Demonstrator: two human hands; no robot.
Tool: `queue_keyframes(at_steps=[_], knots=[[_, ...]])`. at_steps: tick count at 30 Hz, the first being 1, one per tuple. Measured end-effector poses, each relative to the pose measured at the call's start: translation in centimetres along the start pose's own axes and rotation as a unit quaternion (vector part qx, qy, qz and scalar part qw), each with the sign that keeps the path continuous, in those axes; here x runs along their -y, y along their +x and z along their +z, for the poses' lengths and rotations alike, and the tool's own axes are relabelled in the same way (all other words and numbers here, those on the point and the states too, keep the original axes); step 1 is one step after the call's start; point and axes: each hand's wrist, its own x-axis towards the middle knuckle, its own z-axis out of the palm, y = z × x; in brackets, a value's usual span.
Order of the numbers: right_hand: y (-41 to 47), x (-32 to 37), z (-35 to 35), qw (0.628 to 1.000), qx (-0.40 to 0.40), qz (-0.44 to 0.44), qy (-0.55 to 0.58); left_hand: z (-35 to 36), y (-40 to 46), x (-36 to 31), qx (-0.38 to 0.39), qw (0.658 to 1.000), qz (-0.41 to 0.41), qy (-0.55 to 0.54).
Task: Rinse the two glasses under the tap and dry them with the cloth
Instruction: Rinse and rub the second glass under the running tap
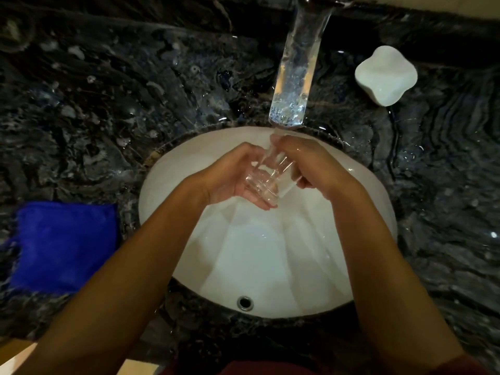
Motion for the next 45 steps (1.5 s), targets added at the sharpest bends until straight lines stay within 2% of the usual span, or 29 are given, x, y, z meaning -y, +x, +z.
queue_keyframes(at_steps=[4, 6, 9, 12, 15, 19, 21, 24, 27, 31, 33, 35, 36, 38, 40, 41, 45], knots=[[0.8, 1.2, -0.2, 0.998, 0.022, -0.052, -0.026, 0.7, 0.8, 0.2, 0.015, 0.988, 0.021, -0.154], [1.4, 1.2, 0.2, 0.998, -0.053, -0.04, -0.022, 1.6, 1.5, -0.3, 0.003, 0.971, 0.046, -0.233], [1.9, 0.6, 1.3, 0.975, -0.219, -0.033, 0.032, 3.5, 2.3, -0.9, -0.057, 0.96, 0.094, -0.257], [0.4, -0.8, 3.6, 0.954, -0.285, -0.074, 0.058, 4.4, 2.9, -0.9, -0.138, 0.95, 0.131, -0.249], [-1.6, -2.6, 5.9, 0.952, -0.262, -0.123, 0.106, 4.7, 3.1, -0.6, -0.208, 0.939, 0.139, -0.237], [-1.5, -2.9, 6.6, 0.953, -0.249, -0.02, 0.168, 5.4, 3.1, -0.4, -0.318, 0.914, 0.158, -0.199], [-0.5, -2.1, 5.9, 0.955, -0.231, 0.025, 0.182, 5.5, 3.0, -0.1, -0.345, 0.897, 0.203, -0.188], [1.0, -1.2, 4.3, 0.972, -0.177, 0.065, 0.141, 5.6, 2.3, 0.3, -0.37, 0.884, 0.27, -0.098], [1.4, -0.7, 2.7, 0.992, -0.089, 0.083, 0.046, 4.5, 1.7, 0.7, -0.353, 0.883, 0.309, -0.012], [1.6, 0.2, 1.3, 0.993, -0.001, 0.068, -0.096, 3.2, 1.3, 0.9, -0.289, 0.908, 0.297, 0.056], [1.4, 0.5, 1.4, 0.997, -0.003, 0.054, -0.054, 3.0, 1.3, 0.9, -0.319, 0.902, 0.287, 0.043], [0.6, 0.4, 1.5, 0.998, -0.057, 0.008, 0.036, 2.7, 2.0, 0.4, -0.383, 0.892, 0.238, -0.009], [0.1, 0.1, 1.8, 0.992, -0.092, -0.023, 0.085, 2.5, 2.5, 0.0, -0.415, 0.891, 0.183, -0.021], [-0.8, -0.6, 2.5, 0.979, -0.157, -0.067, 0.108, 2.3, 3.1, -0.2, -0.447, 0.888, 0.103, -0.031], [-1.3, -1.1, 3.4, 0.971, -0.21, -0.098, 0.063, 2.9, 2.9, -0.2, -0.429, 0.887, 0.122, -0.119], [-1.4, -1.3, 3.7, 0.966, -0.226, -0.116, 0.05, 3.2, 2.8, -0.1, -0.415, 0.891, 0.13, -0.127], [-1.4, -1.9, 3.6, 0.956, -0.226, -0.178, -0.051, 3.9, 1.6, -1.5, -0.321, 0.941, 0.106, -0.007]])
